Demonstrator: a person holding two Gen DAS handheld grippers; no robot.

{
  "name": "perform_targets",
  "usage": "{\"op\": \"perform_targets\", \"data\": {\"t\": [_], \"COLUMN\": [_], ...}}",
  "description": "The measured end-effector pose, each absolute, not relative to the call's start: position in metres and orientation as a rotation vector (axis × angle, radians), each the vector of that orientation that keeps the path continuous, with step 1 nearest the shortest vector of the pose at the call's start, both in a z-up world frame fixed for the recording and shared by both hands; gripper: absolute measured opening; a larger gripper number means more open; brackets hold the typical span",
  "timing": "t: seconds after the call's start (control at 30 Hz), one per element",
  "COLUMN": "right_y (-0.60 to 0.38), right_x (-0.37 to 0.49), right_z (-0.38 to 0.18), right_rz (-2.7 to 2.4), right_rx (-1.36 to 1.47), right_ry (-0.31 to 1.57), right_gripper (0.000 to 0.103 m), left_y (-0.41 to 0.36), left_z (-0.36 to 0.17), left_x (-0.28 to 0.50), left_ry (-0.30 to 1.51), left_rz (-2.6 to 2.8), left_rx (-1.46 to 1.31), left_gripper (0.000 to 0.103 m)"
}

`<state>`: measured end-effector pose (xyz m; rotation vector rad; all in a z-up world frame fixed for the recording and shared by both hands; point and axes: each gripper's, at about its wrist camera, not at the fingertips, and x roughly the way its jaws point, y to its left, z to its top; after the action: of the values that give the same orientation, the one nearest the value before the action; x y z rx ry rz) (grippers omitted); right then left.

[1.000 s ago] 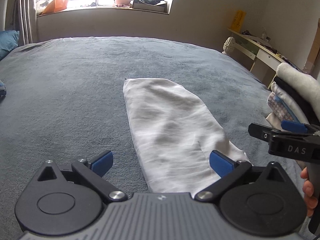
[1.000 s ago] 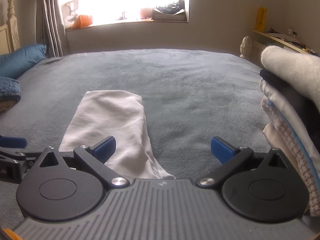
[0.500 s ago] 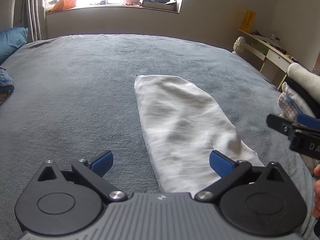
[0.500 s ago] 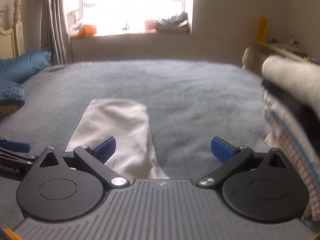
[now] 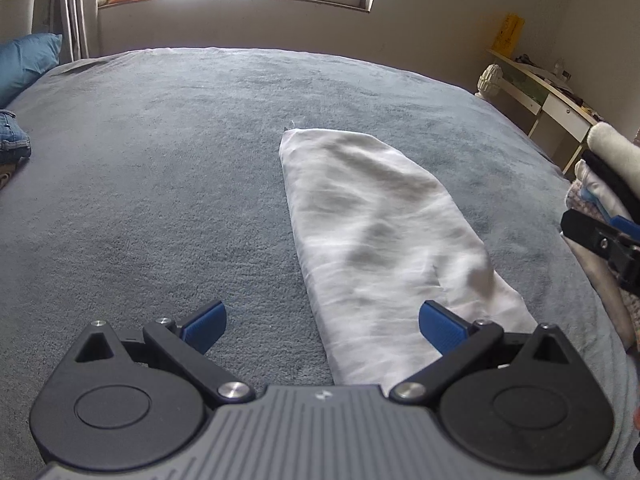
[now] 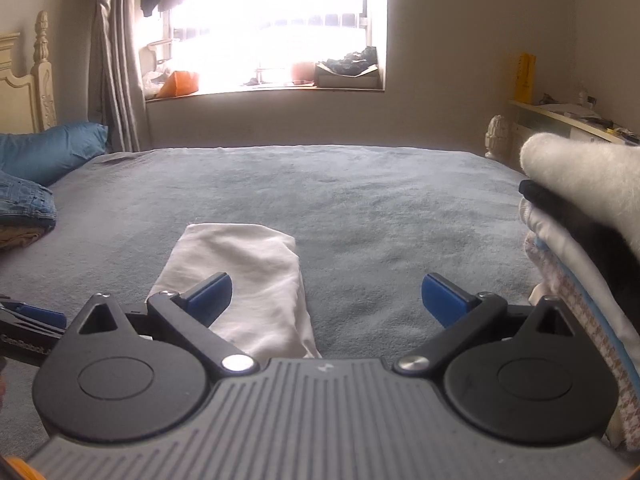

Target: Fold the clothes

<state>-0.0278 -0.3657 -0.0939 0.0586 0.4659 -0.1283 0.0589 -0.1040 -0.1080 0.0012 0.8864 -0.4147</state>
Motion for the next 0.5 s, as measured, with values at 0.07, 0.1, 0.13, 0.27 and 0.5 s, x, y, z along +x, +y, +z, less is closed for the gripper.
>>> {"op": "perform_targets", "data": {"t": [0.07,0.1,0.13,0.27,0.5], "right_y": [-0.368,-0.370,-0.372,-0.380,-0.389], "right_x": [-0.028,-0.028,-0.028,-0.029,-0.029], "right_z": [-0.093,-0.093,-0.093,-0.096,-0.098], "right_rz": [-0.117,-0.113,-0.108,-0.103,-0.091], "right_rx": [0.083,0.100,0.122,0.208,0.281], "right_ry": [0.473,0.477,0.484,0.507,0.518], "right_gripper": [0.102,0.102,0.102,0.102,0.102], "left_y": [-0.104,-0.104,-0.104,-0.103,-0.102], "left_z": [-0.109,-0.110,-0.110,-0.110,-0.112], "left_x": [0.059,0.059,0.059,0.060,0.061], "left_ry": [0.894,0.896,0.899,0.904,0.926], "left_rz": [-0.416,-0.417,-0.418,-0.412,-0.403], "left_rx": [0.005,0.006,0.007,0.007,-0.003], "left_gripper": [0.103,0.103,0.103,0.103,0.103]}}
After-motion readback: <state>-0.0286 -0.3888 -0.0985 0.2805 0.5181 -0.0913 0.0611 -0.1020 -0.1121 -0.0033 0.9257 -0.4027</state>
